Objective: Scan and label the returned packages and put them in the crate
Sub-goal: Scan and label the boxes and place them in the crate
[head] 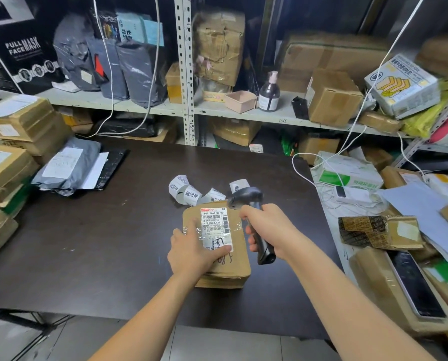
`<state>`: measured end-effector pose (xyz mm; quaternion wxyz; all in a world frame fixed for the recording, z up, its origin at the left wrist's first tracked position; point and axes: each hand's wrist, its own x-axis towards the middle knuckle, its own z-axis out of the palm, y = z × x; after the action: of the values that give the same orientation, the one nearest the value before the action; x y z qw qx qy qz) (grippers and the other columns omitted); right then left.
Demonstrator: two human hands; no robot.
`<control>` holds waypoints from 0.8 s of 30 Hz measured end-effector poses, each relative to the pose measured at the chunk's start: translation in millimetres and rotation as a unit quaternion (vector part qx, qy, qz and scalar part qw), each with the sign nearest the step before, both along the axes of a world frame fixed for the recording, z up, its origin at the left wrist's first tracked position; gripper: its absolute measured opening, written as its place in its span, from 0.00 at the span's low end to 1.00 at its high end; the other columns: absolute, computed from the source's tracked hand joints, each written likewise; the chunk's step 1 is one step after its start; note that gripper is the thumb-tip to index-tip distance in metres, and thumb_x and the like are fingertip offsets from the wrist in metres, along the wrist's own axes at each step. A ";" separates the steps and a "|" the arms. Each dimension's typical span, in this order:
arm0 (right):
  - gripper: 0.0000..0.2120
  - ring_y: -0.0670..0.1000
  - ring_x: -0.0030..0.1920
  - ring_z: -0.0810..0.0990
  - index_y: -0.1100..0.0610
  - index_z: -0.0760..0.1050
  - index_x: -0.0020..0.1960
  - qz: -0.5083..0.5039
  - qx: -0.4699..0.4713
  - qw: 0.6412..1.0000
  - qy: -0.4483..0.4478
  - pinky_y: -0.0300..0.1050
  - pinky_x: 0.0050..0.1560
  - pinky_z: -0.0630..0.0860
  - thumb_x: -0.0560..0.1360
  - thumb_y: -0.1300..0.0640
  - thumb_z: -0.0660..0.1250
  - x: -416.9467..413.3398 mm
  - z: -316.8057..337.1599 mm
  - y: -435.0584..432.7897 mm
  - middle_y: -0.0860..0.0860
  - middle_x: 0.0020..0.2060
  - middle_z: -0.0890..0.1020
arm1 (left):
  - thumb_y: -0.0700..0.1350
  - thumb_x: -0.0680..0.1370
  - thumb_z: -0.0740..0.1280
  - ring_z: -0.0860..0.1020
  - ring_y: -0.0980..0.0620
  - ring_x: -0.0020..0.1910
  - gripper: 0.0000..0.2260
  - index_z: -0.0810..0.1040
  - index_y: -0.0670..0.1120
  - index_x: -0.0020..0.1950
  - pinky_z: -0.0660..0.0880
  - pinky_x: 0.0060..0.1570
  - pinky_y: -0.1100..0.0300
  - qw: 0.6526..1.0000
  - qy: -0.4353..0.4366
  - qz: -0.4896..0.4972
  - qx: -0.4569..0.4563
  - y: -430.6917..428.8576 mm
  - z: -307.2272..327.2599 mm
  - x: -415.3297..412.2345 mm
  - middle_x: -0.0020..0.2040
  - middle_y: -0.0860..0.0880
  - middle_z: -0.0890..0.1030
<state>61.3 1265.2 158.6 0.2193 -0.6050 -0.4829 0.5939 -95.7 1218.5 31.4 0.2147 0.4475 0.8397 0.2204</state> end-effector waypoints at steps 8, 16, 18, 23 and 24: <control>0.10 0.54 0.43 0.79 0.55 0.73 0.51 0.007 0.118 0.960 -0.256 0.47 0.41 0.74 0.75 0.50 0.65 42.8 -72.3 28.1 0.52 0.45 0.81 | 0.78 0.53 0.70 0.71 0.49 0.62 0.48 0.58 0.63 0.68 0.67 0.43 0.54 1.000 -0.004 0.002 -0.019 -2.1 2.3 0.4 0.54 0.52 0.66; 0.23 0.55 0.58 0.80 0.52 0.72 0.64 0.068 0.105 0.888 -0.442 0.45 0.47 0.75 0.74 0.43 0.72 66.8 -133.8 49.7 0.51 0.59 0.79 | 0.79 0.51 0.68 0.72 0.49 0.61 0.50 0.59 0.63 0.68 0.74 0.47 0.51 0.999 -0.004 0.010 -0.032 0.2 4.1 2.3 0.54 0.52 0.67; 0.24 0.54 0.59 0.79 0.52 0.72 0.65 0.070 0.108 0.879 -0.458 0.45 0.50 0.76 0.74 0.42 0.72 66.2 -143.3 51.1 0.51 0.60 0.78 | 0.79 0.51 0.69 0.72 0.49 0.61 0.49 0.58 0.64 0.68 0.75 0.49 0.51 0.999 -0.008 0.010 -0.035 -1.2 5.1 1.8 0.54 0.53 0.67; 0.24 0.52 0.58 0.79 0.50 0.73 0.62 0.081 0.109 0.879 -0.456 0.44 0.48 0.74 0.72 0.40 0.73 68.3 -160.0 53.1 0.48 0.57 0.79 | 0.78 0.50 0.71 0.71 0.50 0.59 0.49 0.58 0.64 0.66 0.75 0.49 0.50 0.999 -0.021 0.011 -0.044 3.2 10.9 3.1 0.51 0.55 0.66; 0.24 0.52 0.57 0.80 0.50 0.73 0.61 0.083 0.110 0.880 -0.455 0.44 0.47 0.74 0.72 0.39 0.73 67.9 -161.7 52.9 0.48 0.56 0.79 | 0.77 0.49 0.71 0.71 0.50 0.59 0.49 0.58 0.64 0.66 0.75 0.49 0.51 0.999 -0.023 0.008 -0.048 5.7 12.9 2.2 0.51 0.55 0.65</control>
<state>129.2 1318.1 -3.1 -0.0099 -0.7380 -0.6404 0.2124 -93.5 1224.2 44.4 0.2532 0.4244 0.8480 0.1917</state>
